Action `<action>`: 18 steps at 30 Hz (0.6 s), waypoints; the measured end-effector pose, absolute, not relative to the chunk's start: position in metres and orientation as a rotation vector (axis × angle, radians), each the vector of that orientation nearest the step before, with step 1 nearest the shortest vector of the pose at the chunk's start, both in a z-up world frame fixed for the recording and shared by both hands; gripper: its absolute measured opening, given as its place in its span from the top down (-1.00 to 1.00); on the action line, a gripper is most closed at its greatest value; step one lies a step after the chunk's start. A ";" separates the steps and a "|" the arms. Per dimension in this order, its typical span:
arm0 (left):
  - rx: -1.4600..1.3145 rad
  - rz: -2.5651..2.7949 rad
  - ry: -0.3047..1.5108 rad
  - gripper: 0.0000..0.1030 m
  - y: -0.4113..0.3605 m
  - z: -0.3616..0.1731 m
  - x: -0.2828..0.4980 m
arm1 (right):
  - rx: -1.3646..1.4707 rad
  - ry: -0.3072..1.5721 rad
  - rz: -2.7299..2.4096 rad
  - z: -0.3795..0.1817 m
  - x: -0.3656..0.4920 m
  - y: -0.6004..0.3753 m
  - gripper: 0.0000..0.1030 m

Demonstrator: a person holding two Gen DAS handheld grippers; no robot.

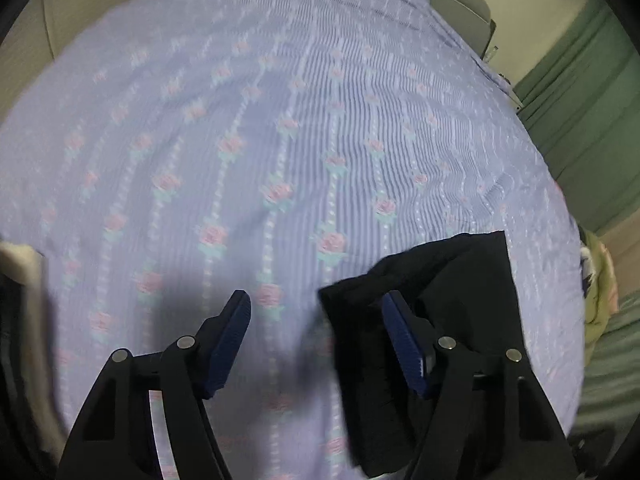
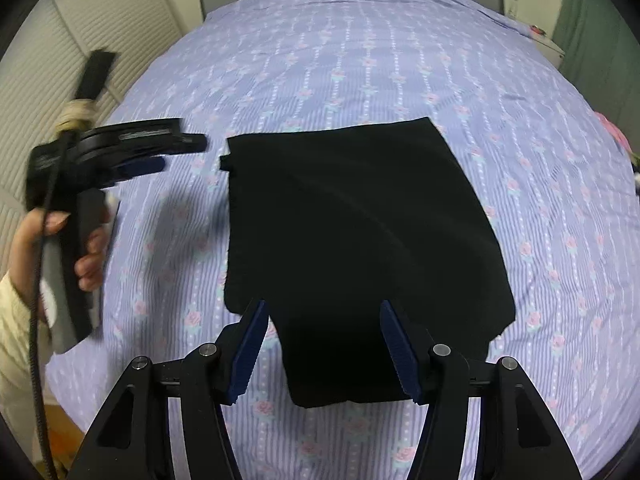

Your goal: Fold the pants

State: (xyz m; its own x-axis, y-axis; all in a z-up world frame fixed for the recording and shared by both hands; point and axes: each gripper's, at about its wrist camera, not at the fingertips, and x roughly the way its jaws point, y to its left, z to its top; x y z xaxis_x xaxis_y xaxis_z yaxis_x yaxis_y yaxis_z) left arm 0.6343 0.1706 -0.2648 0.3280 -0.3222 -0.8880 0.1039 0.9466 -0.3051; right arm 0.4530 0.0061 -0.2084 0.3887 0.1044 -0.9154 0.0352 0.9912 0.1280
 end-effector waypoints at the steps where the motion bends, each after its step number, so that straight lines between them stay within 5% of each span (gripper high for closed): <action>1: -0.222 -0.289 1.213 -0.30 0.167 -0.268 0.635 | 0.129 1.171 0.048 -0.208 0.453 0.007 -0.16; 8: -0.338 -0.344 1.323 -0.27 0.145 -0.295 0.625 | 0.112 1.173 0.020 -0.209 0.447 -0.001 -0.16; 11: -0.284 -0.341 1.332 -0.09 0.146 -0.299 0.614 | 0.129 1.194 -0.001 -0.214 0.441 -0.010 -0.16; 16: -0.216 -0.342 1.300 0.80 0.152 -0.295 0.608 | 0.159 1.226 -0.028 -0.223 0.436 -0.018 -0.16; 18: -0.209 -0.354 1.277 0.88 0.151 -0.289 0.610 | 0.174 1.226 -0.023 -0.223 0.436 -0.018 -0.16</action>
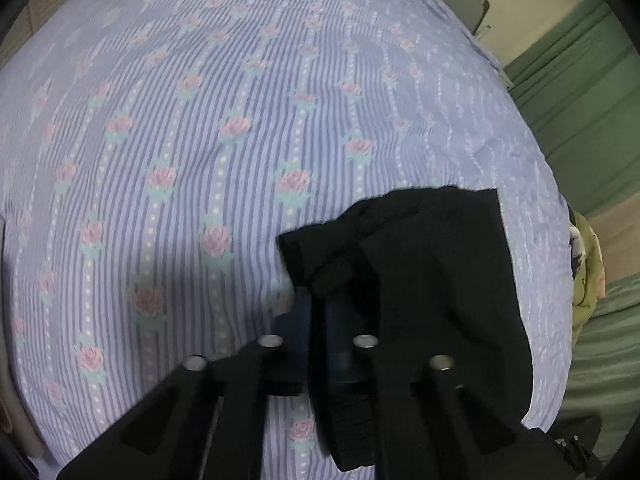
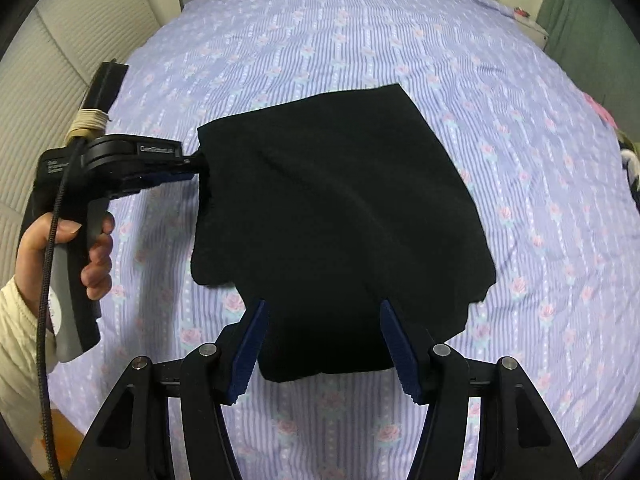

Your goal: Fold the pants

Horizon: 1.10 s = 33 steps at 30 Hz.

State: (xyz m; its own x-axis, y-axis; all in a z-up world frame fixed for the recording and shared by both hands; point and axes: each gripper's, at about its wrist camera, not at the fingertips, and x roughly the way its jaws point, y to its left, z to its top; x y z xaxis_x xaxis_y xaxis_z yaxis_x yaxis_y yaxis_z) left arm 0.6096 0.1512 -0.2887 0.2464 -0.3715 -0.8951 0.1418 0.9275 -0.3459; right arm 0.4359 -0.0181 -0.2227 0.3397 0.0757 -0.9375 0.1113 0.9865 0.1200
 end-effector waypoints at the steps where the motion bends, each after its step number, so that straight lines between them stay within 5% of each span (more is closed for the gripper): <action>1: -0.204 -0.353 1.267 0.89 0.151 -0.286 0.611 | 0.174 1.223 -0.020 -0.222 0.435 -0.018 -0.16; 7: -0.033 -0.291 1.182 0.85 0.144 -0.262 0.638 | 0.190 1.185 -0.026 -0.214 0.444 -0.012 -0.16; 8: -0.012 -0.260 1.169 0.73 0.143 -0.258 0.641 | 0.198 1.182 -0.036 -0.213 0.447 -0.013 -0.16; 10: -0.014 -0.227 1.177 0.05 0.144 -0.255 0.642 | 0.230 1.176 -0.046 -0.214 0.451 -0.018 -0.16; 11: -0.047 -0.217 1.177 0.01 0.148 -0.251 0.638 | 0.245 1.170 -0.044 -0.213 0.451 -0.021 -0.16; 20: -0.269 -0.380 1.278 0.01 0.145 -0.257 0.556 | 0.279 1.170 0.009 -0.229 0.402 -0.049 -0.16; 33: -0.490 -0.372 1.471 0.01 0.106 -0.339 0.476 | 0.210 1.276 0.019 -0.247 0.358 -0.098 -0.16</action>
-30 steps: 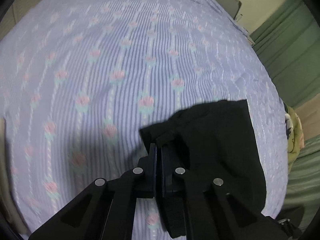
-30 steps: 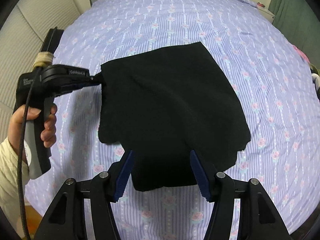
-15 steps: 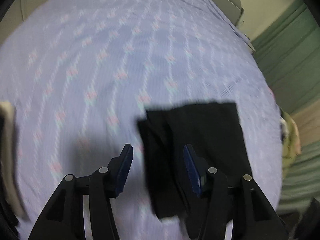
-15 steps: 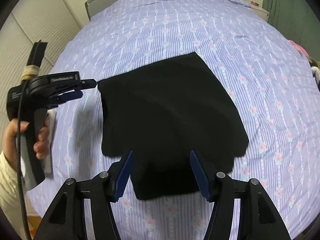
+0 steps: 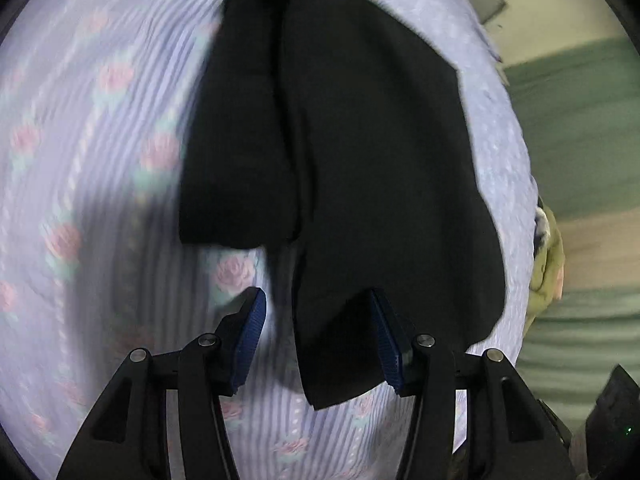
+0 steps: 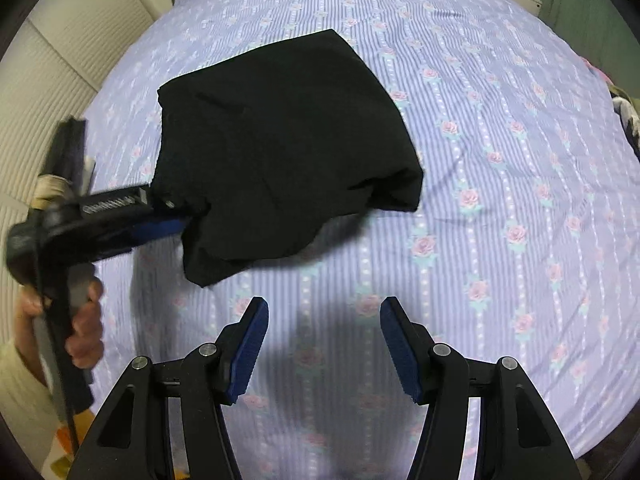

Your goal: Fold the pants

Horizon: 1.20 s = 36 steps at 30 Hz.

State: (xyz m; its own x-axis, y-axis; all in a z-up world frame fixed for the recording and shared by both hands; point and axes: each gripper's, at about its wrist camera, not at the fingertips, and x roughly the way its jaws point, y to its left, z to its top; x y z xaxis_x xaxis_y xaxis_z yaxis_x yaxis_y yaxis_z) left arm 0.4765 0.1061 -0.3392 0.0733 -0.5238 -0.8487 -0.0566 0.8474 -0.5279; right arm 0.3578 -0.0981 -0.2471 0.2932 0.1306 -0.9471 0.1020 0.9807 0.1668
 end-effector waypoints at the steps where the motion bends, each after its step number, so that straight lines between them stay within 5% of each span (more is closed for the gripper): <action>1: -0.515 -0.367 1.484 0.04 0.105 -0.345 0.475 | 0.197 1.273 0.021 -0.245 0.360 -0.100 -0.16; 2: -0.528 -0.360 1.493 0.12 0.104 -0.347 0.473 | 0.193 1.269 0.029 -0.244 0.361 -0.103 -0.16; 3: -0.544 -0.366 1.500 0.61 0.104 -0.346 0.472 | 0.192 1.264 0.037 -0.241 0.363 -0.102 -0.16; 4: -0.576 -0.390 1.501 0.81 0.104 -0.340 0.471 | 0.186 1.256 0.047 -0.236 0.364 -0.103 -0.16; 16: -0.513 -0.469 1.364 0.82 0.076 -0.240 0.536 | 0.153 1.154 0.188 -0.200 0.387 -0.089 -0.16; 23: -0.516 -0.469 1.429 0.82 0.070 -0.254 0.547 | 0.177 1.164 0.197 -0.203 0.396 -0.092 -0.16; 31: -0.460 -0.430 1.468 0.82 0.093 -0.268 0.549 | 0.360 1.191 0.223 -0.267 0.396 -0.071 -0.14; 36: -0.470 -0.435 1.472 0.82 0.103 -0.272 0.548 | 0.390 1.207 0.205 -0.302 0.402 -0.044 0.02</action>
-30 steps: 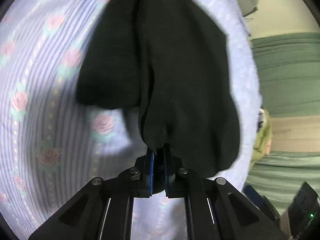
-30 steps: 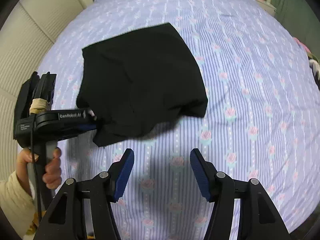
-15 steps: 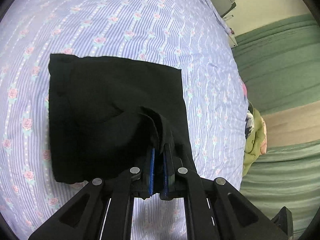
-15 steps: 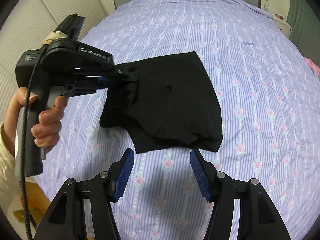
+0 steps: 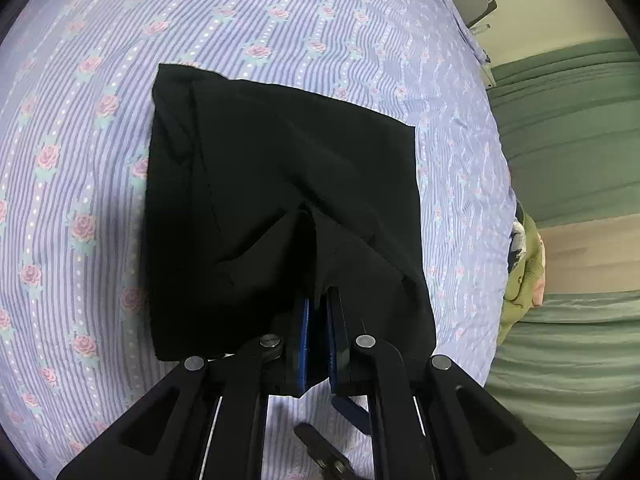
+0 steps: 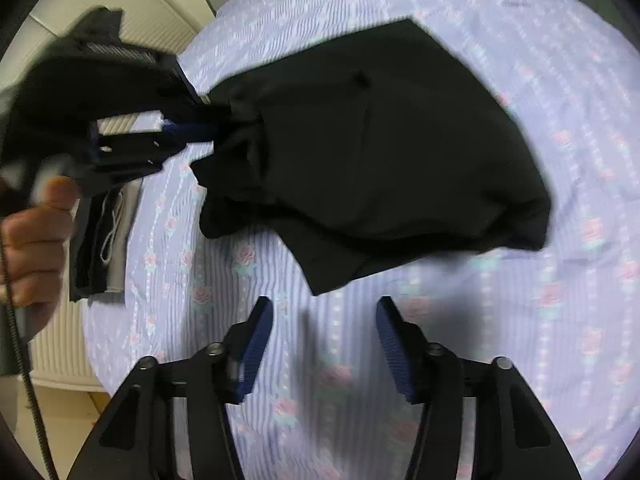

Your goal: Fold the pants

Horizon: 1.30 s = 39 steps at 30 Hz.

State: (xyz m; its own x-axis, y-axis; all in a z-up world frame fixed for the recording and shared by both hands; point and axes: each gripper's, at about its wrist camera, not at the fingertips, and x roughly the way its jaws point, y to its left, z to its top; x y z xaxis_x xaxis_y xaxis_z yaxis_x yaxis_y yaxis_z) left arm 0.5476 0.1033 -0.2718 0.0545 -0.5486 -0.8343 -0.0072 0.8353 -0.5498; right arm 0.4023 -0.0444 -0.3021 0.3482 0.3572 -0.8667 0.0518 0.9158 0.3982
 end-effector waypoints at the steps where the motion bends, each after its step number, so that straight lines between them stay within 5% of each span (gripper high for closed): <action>1: -0.464 -0.439 1.470 0.82 0.101 -0.272 0.547 | 0.393 1.205 0.190 -0.306 0.404 -0.042 0.02; 3: -0.452 -0.460 1.463 0.82 0.103 -0.270 0.546 | 0.426 1.203 0.138 -0.314 0.410 -0.044 0.06; 7: -0.431 -0.494 1.452 0.82 0.110 -0.264 0.546 | 0.465 1.217 0.102 -0.323 0.419 -0.050 0.59; 12: -0.462 -0.510 1.439 0.82 0.122 -0.253 0.540 | 0.467 1.220 0.148 -0.313 0.422 -0.037 0.86; 19: -0.596 -0.560 1.397 0.82 0.154 -0.225 0.502 | 0.499 1.169 0.360 -0.261 0.388 0.008 0.87; 24: -0.591 -0.453 1.496 0.82 0.172 -0.262 0.467 | 0.431 1.229 0.435 -0.275 0.380 0.045 0.87; 27: -0.669 -0.372 1.566 0.83 0.189 -0.300 0.451 | 0.404 1.301 0.459 -0.286 0.375 0.046 0.78; 31: -0.686 -0.269 1.600 0.83 0.205 -0.327 0.438 | 0.342 1.330 0.479 -0.281 0.359 0.045 0.33; 35: -0.644 -0.243 1.566 0.81 0.205 -0.317 0.433 | 0.272 1.290 0.372 -0.264 0.349 0.021 0.32; 37: -0.637 -0.290 1.520 0.33 0.197 -0.305 0.430 | 0.253 1.247 0.272 -0.259 0.351 0.003 0.26; 39: -0.611 -0.291 1.468 0.05 0.190 -0.298 0.428 | 0.257 1.213 0.194 -0.254 0.354 -0.014 0.16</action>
State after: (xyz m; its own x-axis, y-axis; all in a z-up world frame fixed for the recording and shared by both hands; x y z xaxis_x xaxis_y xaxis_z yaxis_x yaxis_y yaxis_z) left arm 0.4281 0.1904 -0.2979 0.1035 -0.5389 -0.8360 -0.1793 0.8167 -0.5486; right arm 0.3544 -0.0143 -0.2545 0.3398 0.2835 -0.8968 -0.0108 0.9546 0.2977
